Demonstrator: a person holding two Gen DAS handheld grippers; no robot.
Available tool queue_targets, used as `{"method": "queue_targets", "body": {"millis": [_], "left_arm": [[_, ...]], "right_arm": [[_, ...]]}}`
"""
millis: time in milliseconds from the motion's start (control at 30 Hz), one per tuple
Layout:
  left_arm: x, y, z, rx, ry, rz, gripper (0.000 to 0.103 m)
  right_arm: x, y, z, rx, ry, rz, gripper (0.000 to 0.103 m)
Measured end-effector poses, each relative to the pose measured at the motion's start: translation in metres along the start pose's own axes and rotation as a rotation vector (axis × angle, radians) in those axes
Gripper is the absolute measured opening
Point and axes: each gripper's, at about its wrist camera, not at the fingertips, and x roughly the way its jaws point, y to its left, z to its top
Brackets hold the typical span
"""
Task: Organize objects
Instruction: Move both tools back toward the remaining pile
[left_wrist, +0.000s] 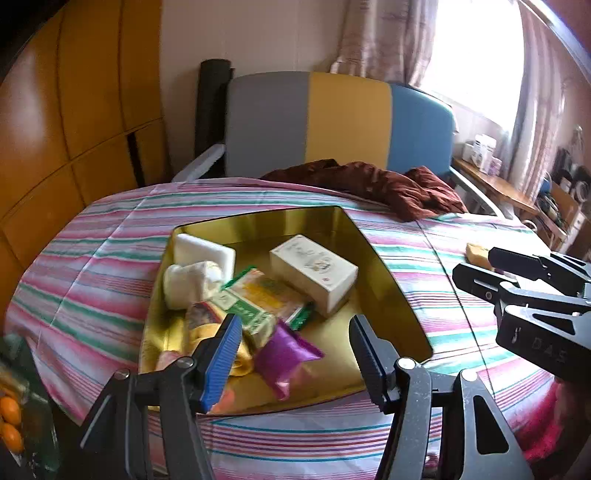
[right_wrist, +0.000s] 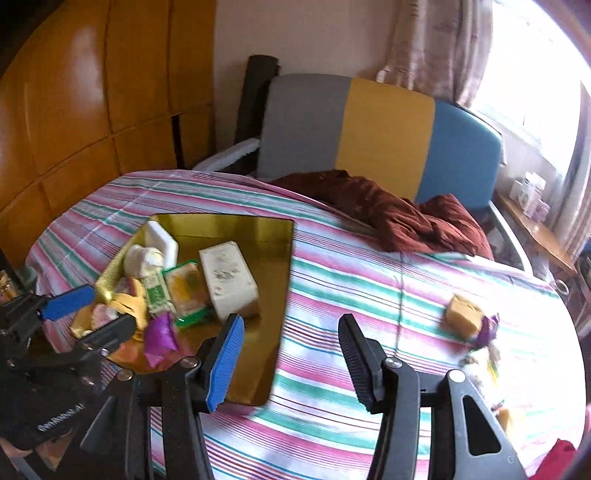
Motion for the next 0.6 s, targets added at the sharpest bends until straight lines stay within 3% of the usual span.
{"method": "queue_targets", "body": {"millis": [600], "left_arm": [[0.015,-0.094,0.009,0.188,0.018,-0.166,0.065]], "right_arm": [[-0.001,-0.113,-0.049,0.169,0.125,-0.180,0.054]]}}
